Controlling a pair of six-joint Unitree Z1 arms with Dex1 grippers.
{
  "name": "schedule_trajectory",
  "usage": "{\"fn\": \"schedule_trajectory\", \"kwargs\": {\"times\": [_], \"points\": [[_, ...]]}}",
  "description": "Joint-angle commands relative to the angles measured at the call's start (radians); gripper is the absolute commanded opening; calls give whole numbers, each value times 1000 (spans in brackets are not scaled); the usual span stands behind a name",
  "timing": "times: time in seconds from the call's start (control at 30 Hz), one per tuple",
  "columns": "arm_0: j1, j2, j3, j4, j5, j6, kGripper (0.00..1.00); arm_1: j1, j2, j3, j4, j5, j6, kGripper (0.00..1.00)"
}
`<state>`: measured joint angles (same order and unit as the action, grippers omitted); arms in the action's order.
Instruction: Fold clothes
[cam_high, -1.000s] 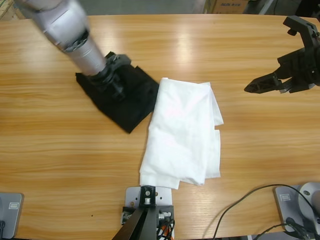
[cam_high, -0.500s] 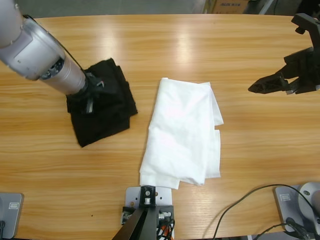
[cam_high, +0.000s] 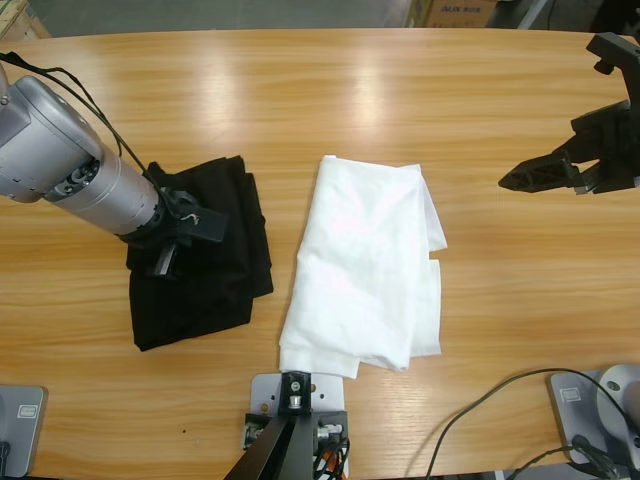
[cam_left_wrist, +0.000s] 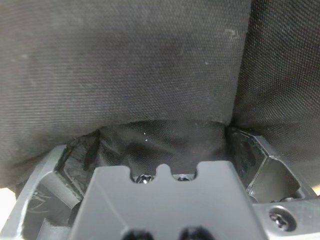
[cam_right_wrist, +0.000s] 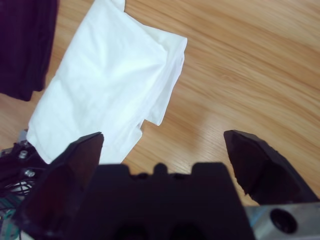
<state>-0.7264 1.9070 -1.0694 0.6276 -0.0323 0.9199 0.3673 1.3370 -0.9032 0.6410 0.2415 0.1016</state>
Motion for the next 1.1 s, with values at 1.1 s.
{"fn": "schedule_trajectory", "kwargs": {"times": [1.1], "points": [[-47, 199, -333, -44, -472, -1563, 931, -163, -94, 576, -579, 292, 550, 905]]}}
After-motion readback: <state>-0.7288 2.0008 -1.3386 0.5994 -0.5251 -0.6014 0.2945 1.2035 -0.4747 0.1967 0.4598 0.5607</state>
